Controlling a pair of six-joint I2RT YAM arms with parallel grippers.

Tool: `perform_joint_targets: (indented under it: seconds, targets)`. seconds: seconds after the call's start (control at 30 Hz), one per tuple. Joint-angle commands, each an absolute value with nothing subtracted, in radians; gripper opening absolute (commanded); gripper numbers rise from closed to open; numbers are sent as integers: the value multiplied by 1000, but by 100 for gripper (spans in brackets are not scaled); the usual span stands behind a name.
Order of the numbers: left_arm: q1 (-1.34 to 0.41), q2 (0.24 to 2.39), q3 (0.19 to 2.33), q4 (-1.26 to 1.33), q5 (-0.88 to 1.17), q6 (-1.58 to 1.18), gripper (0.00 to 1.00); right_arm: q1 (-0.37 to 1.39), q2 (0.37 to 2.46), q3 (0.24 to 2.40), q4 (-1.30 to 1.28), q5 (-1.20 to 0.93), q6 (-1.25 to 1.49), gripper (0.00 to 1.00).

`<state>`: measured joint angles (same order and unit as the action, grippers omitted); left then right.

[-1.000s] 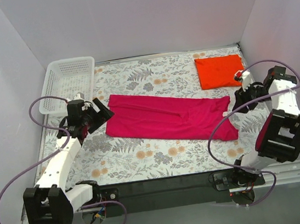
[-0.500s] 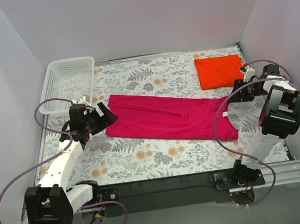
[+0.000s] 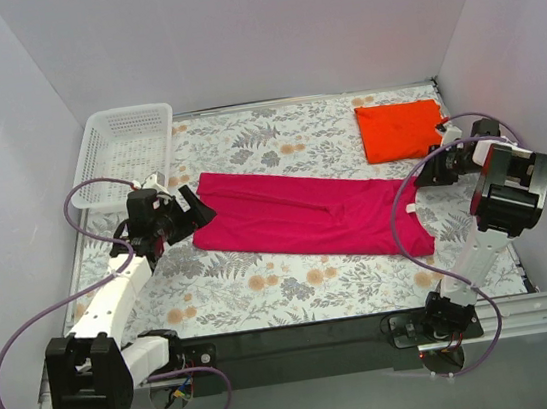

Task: Fold and stack the t-shirts
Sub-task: Fold the tshirt

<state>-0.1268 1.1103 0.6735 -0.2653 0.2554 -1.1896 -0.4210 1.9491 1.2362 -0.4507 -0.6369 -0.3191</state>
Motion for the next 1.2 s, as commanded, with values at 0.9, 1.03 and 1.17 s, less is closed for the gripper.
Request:
perform_joint_targets:
  seconds: [0.9, 1.03, 1.17]
  targets:
    - [-153, 1404, 844, -314, 120, -1114, 68, -413, 1967, 1285, -446, -692, -463, 2]
    - [-161, 1430, 834, -324, 84, -1117, 67, -413, 1950, 1289, -448, -699, -474, 1]
    - [-164, 1465, 844, -351, 52, -1124, 64, -413, 1950, 1302, -451, -704, -476, 1]
